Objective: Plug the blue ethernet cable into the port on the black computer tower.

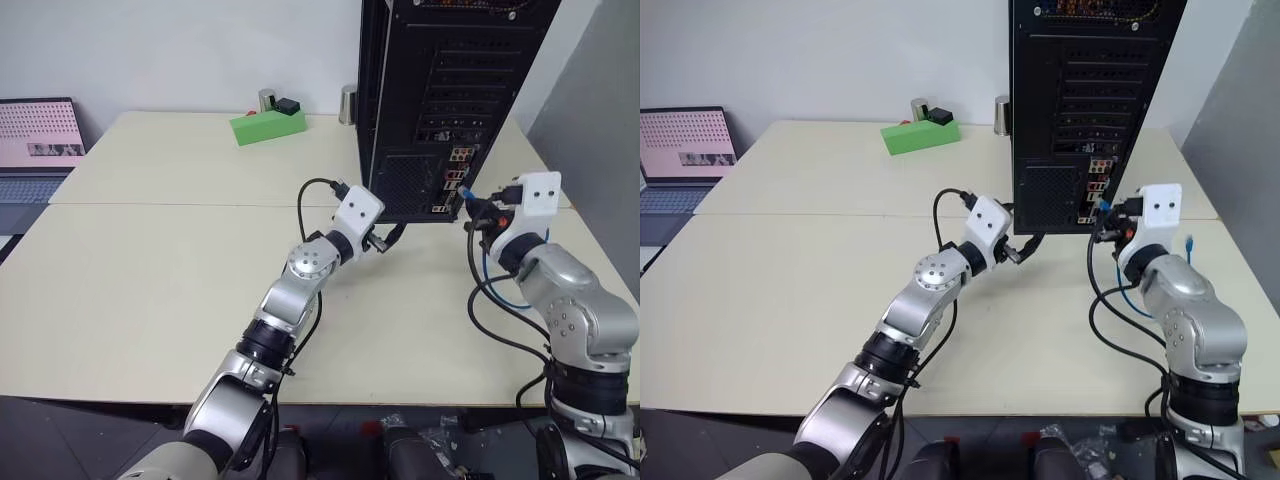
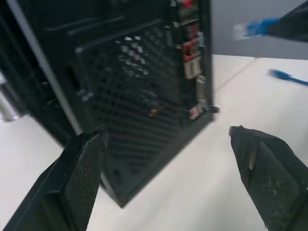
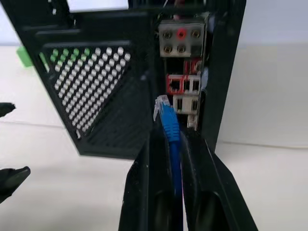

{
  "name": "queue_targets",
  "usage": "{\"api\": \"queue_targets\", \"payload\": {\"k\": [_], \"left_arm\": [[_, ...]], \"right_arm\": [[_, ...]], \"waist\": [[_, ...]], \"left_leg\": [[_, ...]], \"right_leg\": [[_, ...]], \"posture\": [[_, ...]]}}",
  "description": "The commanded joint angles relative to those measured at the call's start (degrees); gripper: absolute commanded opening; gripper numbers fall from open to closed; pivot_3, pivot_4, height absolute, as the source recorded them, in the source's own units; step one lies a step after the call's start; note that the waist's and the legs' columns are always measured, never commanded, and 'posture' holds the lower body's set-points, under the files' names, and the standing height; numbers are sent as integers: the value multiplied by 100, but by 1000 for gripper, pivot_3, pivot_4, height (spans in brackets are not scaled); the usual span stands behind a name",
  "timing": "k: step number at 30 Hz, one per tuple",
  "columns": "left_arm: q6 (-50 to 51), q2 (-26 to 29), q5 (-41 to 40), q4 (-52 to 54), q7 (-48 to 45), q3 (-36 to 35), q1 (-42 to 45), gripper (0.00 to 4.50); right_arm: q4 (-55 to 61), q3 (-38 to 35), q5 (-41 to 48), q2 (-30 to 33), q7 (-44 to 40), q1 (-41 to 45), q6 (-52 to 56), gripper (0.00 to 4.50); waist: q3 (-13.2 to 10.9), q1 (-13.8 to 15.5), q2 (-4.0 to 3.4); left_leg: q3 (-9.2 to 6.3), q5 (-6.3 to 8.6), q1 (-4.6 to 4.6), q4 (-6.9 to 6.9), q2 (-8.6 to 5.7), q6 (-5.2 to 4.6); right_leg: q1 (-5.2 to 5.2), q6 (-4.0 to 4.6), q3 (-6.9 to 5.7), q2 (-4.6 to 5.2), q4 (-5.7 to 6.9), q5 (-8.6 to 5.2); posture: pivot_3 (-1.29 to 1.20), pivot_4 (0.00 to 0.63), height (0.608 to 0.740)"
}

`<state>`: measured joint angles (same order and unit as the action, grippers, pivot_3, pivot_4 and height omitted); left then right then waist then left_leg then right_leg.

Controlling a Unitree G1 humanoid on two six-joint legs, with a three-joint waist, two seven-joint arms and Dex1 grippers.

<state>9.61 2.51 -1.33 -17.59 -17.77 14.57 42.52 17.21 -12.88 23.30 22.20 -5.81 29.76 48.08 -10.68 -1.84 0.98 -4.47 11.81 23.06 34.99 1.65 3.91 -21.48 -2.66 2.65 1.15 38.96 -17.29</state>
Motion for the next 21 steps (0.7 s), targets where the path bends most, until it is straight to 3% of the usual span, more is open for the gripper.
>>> {"api": "queue_targets", "payload": {"k": [1,21], "left_arm": [[-60,-286,-14,-100,231,-206,267,4257],[-51,-397,69,-83,108,-335,242,4257]], "right_arm": [[-153,31,-148,-47,75,264,-139,0],[-1552,210,-731,-454,148,939,-1032,0]], "waist": [[0,3,0],[0,-6,-1]], "left_leg": [[1,0,3,0,-1,0],[3,-1,6,-1,-1,1]], "right_leg": [[-2,0,0,1,-1,0],[-10,0,3,1,2,0]], "posture": [[0,150,740],[0,150,740]]}}
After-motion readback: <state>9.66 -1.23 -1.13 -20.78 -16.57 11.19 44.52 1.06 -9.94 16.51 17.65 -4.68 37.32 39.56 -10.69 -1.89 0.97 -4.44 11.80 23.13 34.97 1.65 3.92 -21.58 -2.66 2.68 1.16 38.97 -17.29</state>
